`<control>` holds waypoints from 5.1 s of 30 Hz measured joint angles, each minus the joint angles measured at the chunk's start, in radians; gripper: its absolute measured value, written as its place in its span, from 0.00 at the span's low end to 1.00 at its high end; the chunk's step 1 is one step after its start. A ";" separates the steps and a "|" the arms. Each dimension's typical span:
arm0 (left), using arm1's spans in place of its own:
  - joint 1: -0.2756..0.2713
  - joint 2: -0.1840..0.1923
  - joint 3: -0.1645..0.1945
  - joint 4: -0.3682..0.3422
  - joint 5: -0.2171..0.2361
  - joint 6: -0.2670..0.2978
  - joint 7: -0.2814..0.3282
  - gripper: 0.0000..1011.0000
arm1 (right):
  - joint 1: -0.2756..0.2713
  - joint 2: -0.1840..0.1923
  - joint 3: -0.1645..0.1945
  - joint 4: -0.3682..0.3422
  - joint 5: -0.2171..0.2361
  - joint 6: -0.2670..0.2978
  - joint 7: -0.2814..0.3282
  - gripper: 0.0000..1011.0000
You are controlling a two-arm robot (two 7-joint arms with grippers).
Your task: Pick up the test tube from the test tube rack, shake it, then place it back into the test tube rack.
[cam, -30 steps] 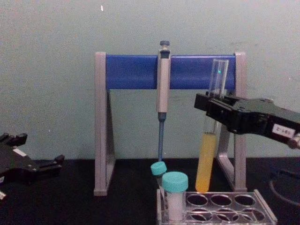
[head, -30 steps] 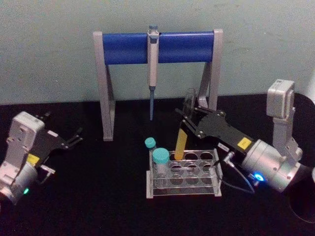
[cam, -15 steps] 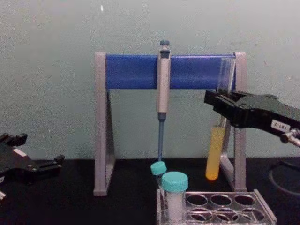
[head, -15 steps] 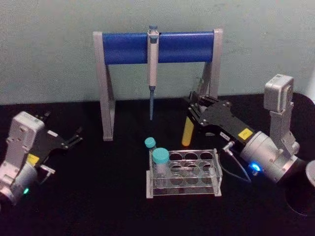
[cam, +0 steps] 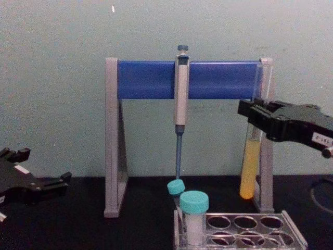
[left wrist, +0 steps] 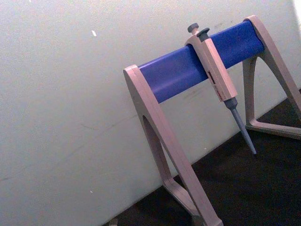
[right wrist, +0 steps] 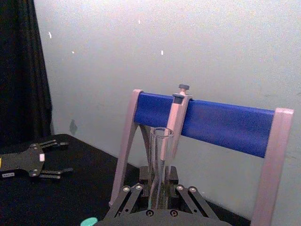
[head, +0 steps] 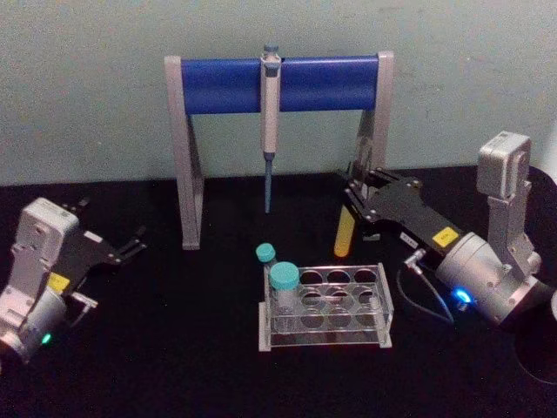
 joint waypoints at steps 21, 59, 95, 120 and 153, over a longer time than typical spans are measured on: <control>0.000 0.000 0.000 0.000 0.000 0.000 0.000 1.00 | -0.147 0.095 0.062 -0.161 0.008 0.042 0.021 0.23; 0.000 0.000 0.000 0.000 0.000 0.000 0.000 1.00 | 0.003 -0.007 -0.015 -0.004 -0.019 -0.040 -0.010 0.23; 0.000 0.000 0.000 0.000 0.000 0.000 0.000 1.00 | -0.016 -0.020 0.018 -0.017 -0.034 -0.020 0.006 0.23; 0.000 0.000 0.000 0.000 0.000 0.000 0.000 1.00 | -0.057 0.008 0.022 -0.080 -0.013 -0.014 0.024 0.23; 0.000 0.000 0.000 0.000 0.000 0.000 0.000 1.00 | -0.064 0.007 0.005 -0.038 -0.024 0.015 0.004 0.23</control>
